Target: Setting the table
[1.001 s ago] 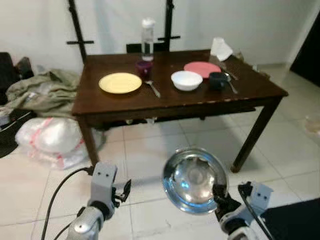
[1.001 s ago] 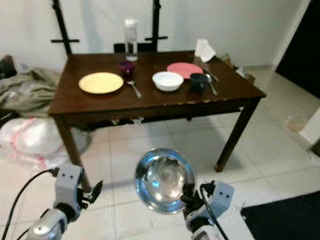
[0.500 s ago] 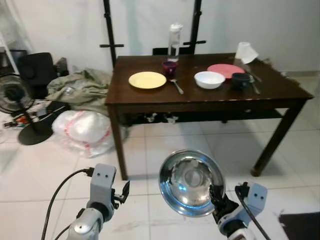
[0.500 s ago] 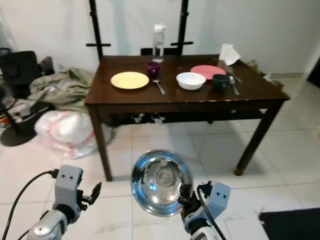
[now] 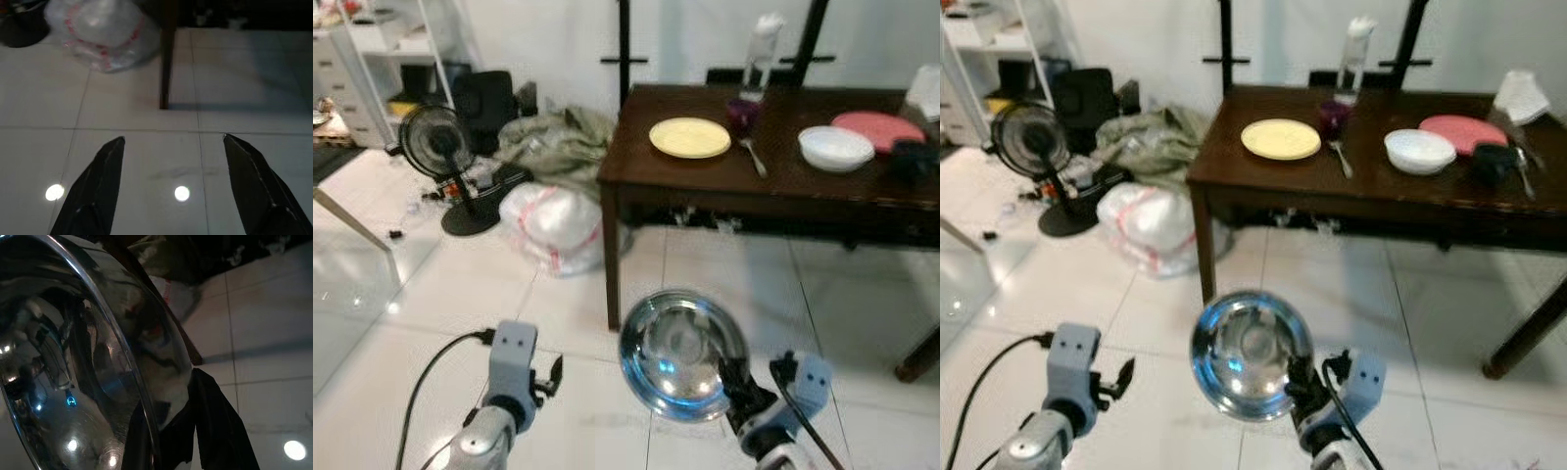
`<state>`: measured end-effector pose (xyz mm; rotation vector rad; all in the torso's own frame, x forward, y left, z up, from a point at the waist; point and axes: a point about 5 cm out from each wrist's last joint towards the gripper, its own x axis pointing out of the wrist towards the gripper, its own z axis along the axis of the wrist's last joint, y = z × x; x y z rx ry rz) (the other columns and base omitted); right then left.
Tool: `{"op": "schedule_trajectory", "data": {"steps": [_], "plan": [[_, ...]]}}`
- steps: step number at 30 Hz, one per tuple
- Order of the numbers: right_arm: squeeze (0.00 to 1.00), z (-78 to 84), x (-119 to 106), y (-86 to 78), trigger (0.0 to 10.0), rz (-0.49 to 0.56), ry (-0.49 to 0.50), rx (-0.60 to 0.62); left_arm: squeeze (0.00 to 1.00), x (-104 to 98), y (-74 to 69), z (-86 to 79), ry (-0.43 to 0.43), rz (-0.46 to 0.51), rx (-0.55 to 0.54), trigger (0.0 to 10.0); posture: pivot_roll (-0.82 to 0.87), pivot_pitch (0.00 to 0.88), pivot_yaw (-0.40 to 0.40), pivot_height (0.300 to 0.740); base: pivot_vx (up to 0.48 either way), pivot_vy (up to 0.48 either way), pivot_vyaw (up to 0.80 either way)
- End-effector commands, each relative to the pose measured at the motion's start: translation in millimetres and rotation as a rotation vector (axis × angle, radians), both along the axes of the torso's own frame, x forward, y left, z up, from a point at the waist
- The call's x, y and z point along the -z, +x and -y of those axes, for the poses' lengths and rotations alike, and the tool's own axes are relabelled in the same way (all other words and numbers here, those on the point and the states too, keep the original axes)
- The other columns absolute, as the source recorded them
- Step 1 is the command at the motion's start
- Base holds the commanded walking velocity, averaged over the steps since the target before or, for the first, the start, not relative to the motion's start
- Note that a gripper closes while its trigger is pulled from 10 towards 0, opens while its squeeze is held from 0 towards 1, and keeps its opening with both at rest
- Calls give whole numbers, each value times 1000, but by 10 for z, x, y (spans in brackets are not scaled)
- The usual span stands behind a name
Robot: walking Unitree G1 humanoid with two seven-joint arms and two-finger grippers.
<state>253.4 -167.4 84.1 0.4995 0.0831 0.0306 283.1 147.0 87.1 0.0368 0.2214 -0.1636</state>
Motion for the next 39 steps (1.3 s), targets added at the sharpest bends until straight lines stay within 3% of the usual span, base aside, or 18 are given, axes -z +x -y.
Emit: {"op": "schedule_trajectory", "data": {"steps": [1,17,21,39], "plan": [[0,-44,11,-20,10000,0,3,-16,0,102,-50,-59,20,-44,-24,10000,-5,44,71,740,0,0,788],[0,-108,-28,-28,10000,25,15,-56,0,109,-3,-152,66,-35,-131,10000,-2,50,68,740,0,0,788],[0,-163,-65,-31,10000,48,-5,-90,0,145,18,-232,95,-55,-204,10000,-4,52,68,740,458,0,716],[0,-188,-59,-22,10000,46,-52,-106,0,159,36,-234,93,-54,-233,10000,-4,52,68,740,458,0,0]]}}
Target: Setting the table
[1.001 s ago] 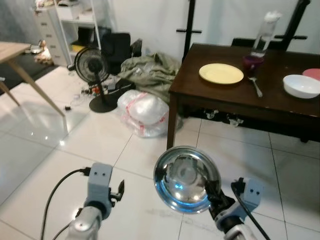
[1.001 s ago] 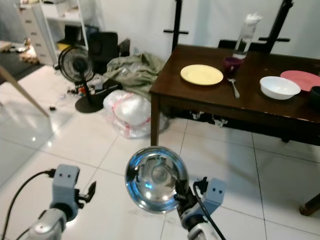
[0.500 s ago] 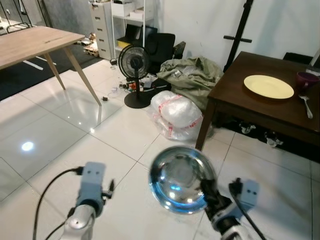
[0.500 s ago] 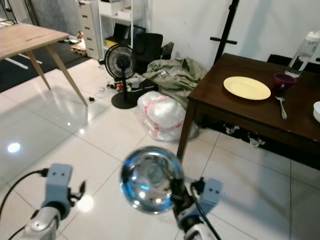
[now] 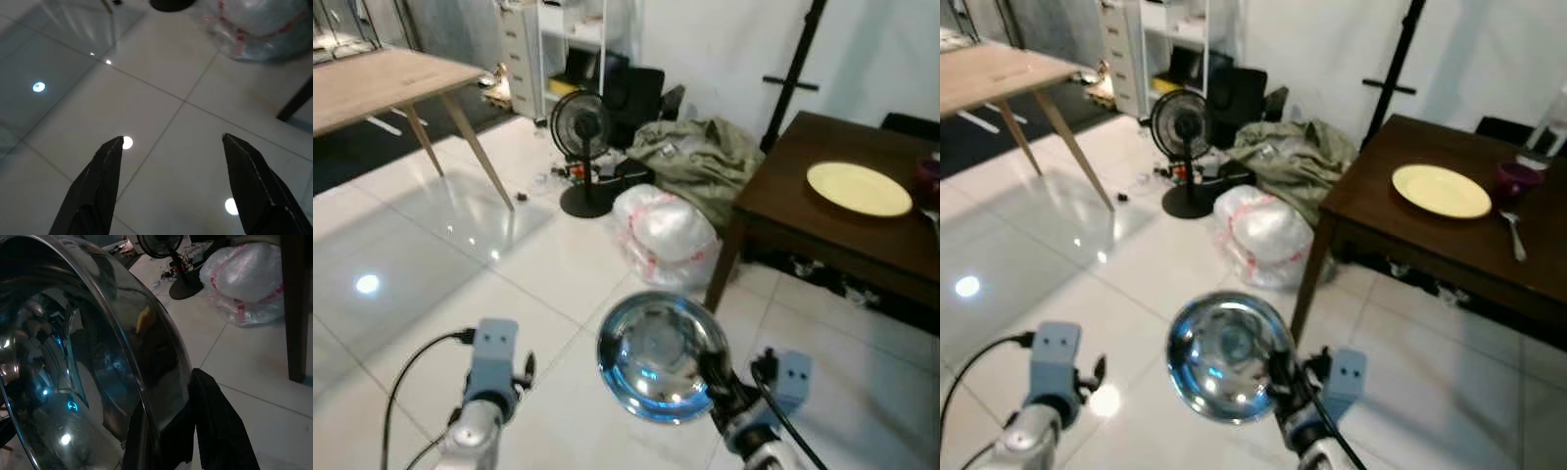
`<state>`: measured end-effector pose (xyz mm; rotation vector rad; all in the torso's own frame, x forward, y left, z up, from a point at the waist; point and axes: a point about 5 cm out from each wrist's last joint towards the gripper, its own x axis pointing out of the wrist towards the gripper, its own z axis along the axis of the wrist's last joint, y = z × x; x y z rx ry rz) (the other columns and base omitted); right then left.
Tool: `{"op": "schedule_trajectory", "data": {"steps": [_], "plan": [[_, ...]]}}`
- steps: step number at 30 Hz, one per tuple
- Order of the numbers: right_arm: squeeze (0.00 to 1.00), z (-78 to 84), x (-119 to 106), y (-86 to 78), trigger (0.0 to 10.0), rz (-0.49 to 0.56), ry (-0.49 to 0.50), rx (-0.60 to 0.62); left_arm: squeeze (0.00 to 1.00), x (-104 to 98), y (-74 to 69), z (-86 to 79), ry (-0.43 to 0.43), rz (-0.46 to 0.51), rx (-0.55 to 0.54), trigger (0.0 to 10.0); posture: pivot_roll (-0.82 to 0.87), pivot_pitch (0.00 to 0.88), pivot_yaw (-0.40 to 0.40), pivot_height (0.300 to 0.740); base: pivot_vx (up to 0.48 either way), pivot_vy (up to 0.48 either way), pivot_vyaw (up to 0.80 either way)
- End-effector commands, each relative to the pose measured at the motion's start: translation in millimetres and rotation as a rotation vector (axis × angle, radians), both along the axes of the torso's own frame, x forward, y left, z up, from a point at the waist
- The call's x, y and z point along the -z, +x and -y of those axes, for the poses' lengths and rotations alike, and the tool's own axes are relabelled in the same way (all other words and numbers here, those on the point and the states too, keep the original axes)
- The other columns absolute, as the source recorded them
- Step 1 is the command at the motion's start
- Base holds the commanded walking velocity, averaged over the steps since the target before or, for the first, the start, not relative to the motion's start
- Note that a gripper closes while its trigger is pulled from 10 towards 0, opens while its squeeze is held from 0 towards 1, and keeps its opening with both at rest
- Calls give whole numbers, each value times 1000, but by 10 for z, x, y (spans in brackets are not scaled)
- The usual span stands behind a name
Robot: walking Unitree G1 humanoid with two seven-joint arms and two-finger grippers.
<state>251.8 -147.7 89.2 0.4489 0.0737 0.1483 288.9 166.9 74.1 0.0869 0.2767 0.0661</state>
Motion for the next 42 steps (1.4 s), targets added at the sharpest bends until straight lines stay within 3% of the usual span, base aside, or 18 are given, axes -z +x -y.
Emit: {"op": "schedule_trajectory", "data": {"steps": [1,27,42], "plan": [[0,9,-9,-5,10000,8,-8,7,0,30,-22,-34,13,-9,-11,10000,-4,52,68,740,458,0,0],[0,-19,-95,79,10000,51,-3,-4,0,-14,6,-3,57,33,27,10000,8,42,64,740,458,0,0],[0,197,236,38,10000,-62,-64,68,0,23,19,11,82,35,39,10000,5,29,65,740,473,0,0]]}}
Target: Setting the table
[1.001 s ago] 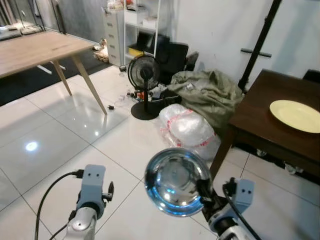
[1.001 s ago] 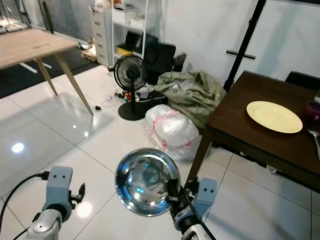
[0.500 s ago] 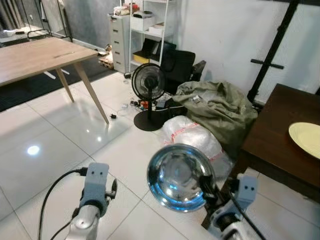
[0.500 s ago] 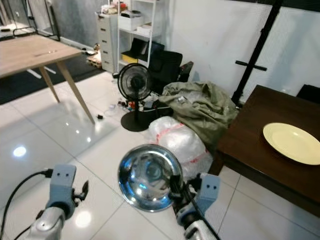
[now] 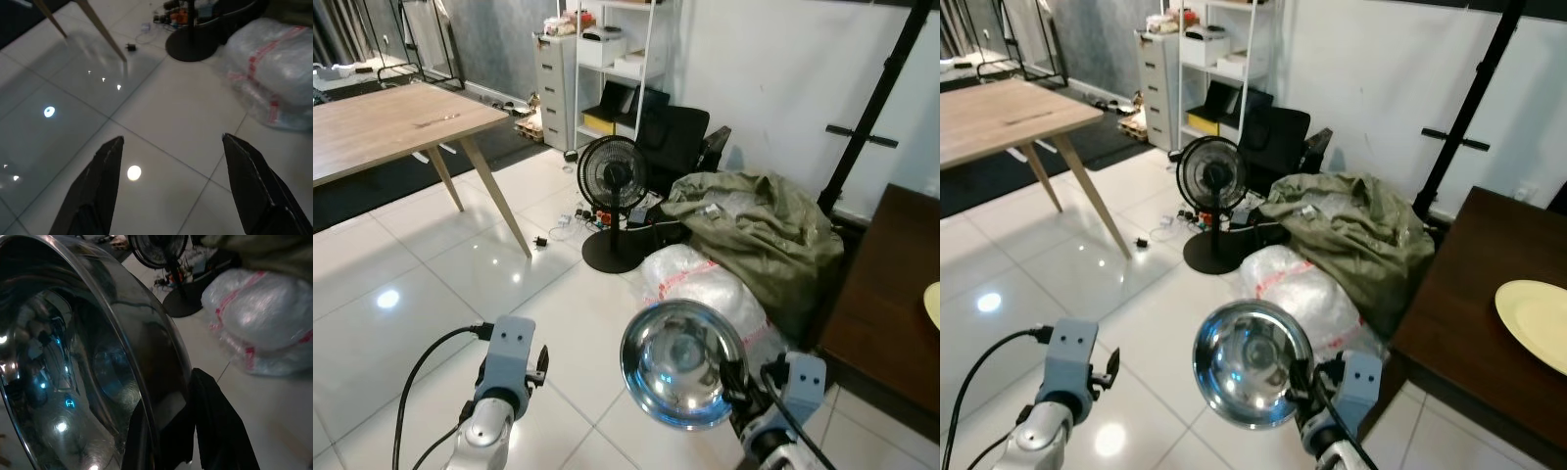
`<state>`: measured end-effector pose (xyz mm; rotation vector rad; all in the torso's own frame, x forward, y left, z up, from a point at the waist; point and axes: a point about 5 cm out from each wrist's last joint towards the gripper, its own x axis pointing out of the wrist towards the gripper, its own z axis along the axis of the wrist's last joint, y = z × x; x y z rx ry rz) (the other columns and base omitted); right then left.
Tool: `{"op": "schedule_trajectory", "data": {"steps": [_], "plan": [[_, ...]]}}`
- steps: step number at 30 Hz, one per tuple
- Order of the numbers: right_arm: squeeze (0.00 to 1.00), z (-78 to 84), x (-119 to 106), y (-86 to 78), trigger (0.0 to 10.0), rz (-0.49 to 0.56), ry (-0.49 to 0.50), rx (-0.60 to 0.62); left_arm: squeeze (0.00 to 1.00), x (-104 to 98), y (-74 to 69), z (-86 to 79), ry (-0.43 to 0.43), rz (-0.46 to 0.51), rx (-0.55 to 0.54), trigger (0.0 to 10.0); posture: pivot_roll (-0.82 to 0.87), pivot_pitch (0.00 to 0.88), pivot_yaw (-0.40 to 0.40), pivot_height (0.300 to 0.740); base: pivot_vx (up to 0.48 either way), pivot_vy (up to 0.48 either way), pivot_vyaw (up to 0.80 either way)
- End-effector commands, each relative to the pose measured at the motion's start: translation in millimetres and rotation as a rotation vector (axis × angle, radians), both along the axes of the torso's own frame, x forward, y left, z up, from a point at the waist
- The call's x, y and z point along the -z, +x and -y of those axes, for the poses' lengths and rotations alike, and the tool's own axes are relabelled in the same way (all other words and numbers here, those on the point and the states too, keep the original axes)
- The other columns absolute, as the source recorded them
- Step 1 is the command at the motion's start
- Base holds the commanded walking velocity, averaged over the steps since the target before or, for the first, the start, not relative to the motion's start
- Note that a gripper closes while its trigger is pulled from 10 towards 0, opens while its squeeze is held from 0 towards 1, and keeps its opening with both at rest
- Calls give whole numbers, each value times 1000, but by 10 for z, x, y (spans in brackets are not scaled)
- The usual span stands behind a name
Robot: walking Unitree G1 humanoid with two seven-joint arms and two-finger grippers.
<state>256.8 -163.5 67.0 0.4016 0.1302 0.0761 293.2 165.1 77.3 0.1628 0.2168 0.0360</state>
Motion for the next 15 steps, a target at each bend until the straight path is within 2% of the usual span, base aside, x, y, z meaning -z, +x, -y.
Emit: {"op": "schedule_trajectory", "data": {"steps": [1,15], "plan": [[0,45,17,-14,10000,4,-11,12,0,55,-25,-7,10,-21,-5,10000,5,29,65,740,480,0,0],[0,-25,62,-2,10000,5,-18,-10,0,77,-31,-28,13,-22,-12,10000,14,34,64,740,480,0,0]]}}
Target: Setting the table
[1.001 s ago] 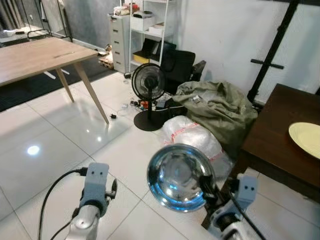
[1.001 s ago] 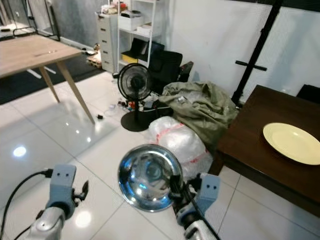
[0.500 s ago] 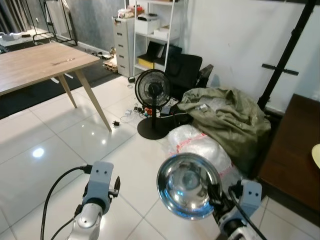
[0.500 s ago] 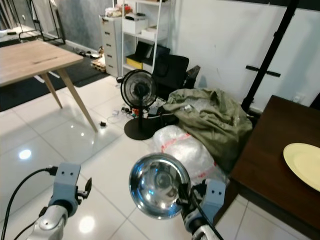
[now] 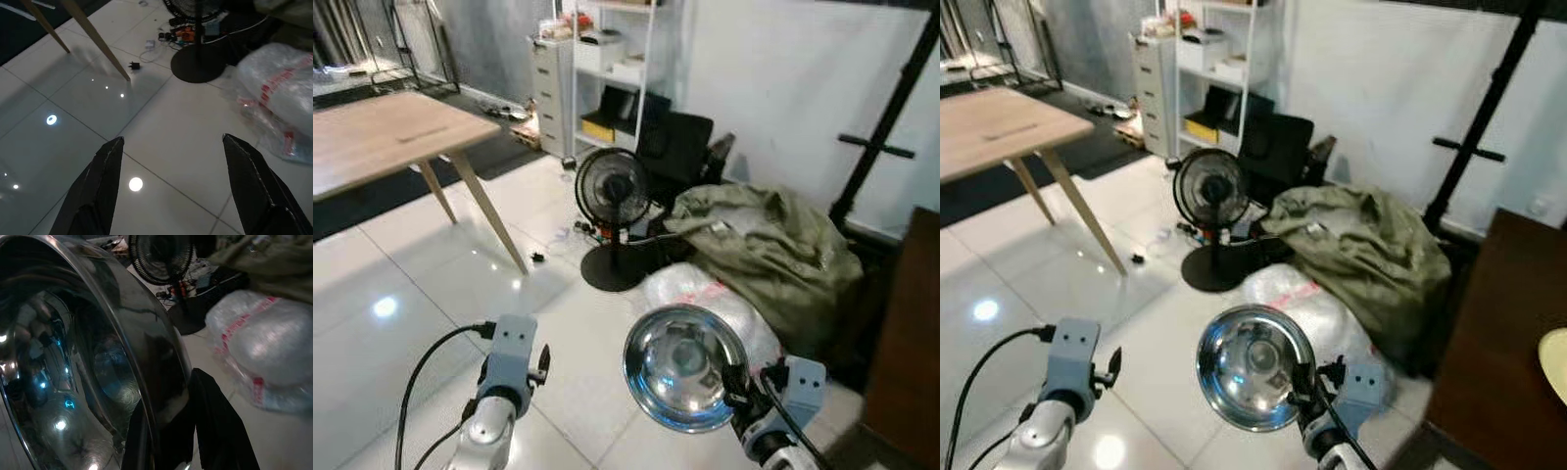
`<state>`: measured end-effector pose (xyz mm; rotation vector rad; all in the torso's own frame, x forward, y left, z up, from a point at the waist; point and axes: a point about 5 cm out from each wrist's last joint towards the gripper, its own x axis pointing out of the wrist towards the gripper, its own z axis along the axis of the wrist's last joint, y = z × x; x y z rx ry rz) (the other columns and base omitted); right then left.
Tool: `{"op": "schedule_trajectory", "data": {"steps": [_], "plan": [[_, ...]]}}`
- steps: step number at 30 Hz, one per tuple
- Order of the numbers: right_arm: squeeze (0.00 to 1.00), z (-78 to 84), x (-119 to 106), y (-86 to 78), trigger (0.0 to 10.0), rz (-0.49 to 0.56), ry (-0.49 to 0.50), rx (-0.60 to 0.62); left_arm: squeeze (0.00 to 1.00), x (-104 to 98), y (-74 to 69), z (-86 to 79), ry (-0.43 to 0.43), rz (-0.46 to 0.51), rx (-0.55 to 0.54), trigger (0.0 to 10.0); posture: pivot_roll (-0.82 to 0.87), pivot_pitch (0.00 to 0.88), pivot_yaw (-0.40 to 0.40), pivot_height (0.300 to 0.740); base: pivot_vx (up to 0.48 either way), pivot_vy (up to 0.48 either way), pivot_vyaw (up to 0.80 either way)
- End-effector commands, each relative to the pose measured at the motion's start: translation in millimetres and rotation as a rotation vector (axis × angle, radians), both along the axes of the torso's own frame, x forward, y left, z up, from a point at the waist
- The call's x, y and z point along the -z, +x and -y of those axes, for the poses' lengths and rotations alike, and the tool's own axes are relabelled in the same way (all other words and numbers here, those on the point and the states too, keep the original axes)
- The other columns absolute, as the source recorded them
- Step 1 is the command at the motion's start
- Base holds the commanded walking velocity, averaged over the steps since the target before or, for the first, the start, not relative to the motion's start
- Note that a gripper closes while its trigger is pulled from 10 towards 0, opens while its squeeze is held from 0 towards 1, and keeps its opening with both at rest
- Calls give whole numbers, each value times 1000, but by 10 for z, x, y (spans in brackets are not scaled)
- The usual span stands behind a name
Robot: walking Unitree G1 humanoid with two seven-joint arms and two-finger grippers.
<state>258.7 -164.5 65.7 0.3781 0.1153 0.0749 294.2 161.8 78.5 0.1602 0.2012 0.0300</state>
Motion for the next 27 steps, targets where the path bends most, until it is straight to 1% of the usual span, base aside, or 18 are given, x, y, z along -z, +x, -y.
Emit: {"op": "schedule_trajectory", "data": {"steps": [1,6,15,27], "plan": [[0,-38,57,-26,10000,-13,5,-14,0,93,-44,-63,17,-37,-20,10000,14,34,64,740,480,0,0],[0,-33,65,-31,10000,-16,3,-15,0,104,-56,-66,16,-40,-24,10000,15,38,62,740,480,0,0],[0,-28,-7,19,10000,14,-5,-20,0,111,-68,-63,15,-40,-21,10000,17,39,62,740,480,0,0],[0,-40,-7,22,10000,20,-5,-25,0,115,-77,-65,18,-39,-22,10000,20,42,60,740,480,0,0]]}}
